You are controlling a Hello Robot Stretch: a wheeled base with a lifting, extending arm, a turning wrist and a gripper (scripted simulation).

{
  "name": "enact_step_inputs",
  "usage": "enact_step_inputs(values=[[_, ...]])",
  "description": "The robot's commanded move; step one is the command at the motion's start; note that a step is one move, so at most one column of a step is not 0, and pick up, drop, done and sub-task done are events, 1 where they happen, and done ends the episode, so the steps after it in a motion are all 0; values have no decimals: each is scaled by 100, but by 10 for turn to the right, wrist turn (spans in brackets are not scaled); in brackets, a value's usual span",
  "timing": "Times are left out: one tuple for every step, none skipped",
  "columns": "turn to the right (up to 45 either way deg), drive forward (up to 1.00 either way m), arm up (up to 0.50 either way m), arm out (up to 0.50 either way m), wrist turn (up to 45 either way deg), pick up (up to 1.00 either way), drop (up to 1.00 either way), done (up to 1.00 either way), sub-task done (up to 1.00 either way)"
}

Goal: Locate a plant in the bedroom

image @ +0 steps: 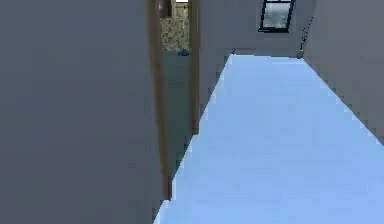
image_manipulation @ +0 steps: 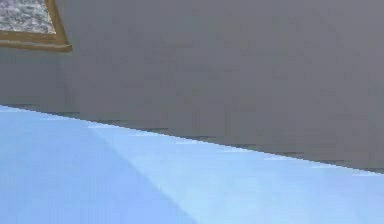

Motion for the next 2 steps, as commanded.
enact_step_inputs(values=[[450, 0, 0, 0, 0, 0, 0, 0, 0], [450, 0, 0, 0, 0, 0, 0, 0, 0]])
